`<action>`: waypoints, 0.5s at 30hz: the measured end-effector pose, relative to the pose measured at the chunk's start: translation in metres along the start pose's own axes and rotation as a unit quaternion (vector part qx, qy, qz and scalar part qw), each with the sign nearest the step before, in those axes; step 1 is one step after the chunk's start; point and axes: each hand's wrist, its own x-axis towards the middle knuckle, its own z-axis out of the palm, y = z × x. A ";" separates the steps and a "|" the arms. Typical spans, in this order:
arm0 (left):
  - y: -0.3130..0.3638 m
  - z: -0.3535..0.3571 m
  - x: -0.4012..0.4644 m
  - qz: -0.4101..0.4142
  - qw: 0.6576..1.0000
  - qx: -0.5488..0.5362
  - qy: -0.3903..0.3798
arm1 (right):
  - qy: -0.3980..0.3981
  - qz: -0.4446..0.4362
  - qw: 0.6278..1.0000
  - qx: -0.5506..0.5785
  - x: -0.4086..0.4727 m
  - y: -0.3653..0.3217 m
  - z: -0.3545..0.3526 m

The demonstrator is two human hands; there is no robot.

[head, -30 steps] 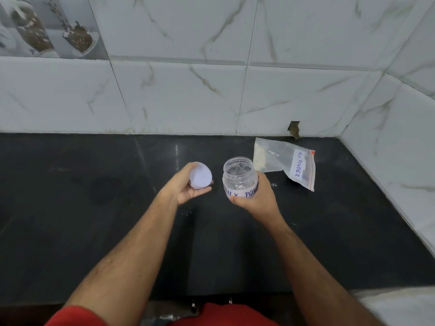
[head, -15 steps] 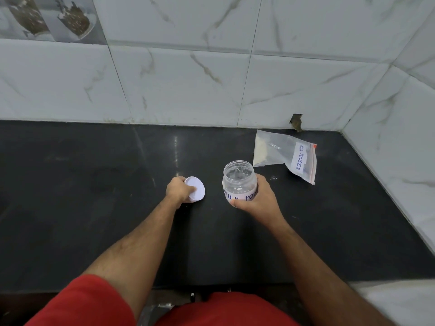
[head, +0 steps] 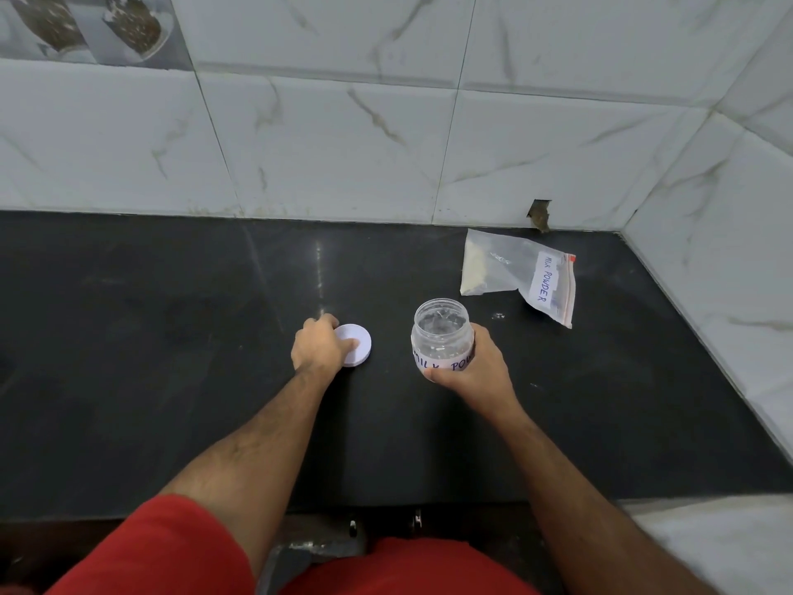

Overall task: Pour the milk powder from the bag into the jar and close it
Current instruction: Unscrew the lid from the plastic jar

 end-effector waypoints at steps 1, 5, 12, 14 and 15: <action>-0.001 -0.002 -0.001 0.005 1.000 -0.007 0.008 | 0.000 0.002 1.000 0.001 -0.001 0.000 0.001; -0.002 -0.007 -0.008 0.035 0.997 -0.050 0.053 | 0.003 0.010 1.000 0.015 -0.003 0.003 0.007; 0.023 -0.003 -0.034 0.109 0.942 -0.296 -0.110 | -0.018 0.028 0.999 0.011 0.002 0.010 0.022; 0.026 -0.001 -0.041 0.122 0.930 -0.314 -0.148 | -0.027 0.036 0.999 0.018 0.007 0.010 0.026; 0.027 -0.001 -0.045 0.128 0.926 -0.316 -0.163 | -0.033 0.037 0.999 0.022 0.010 0.010 0.029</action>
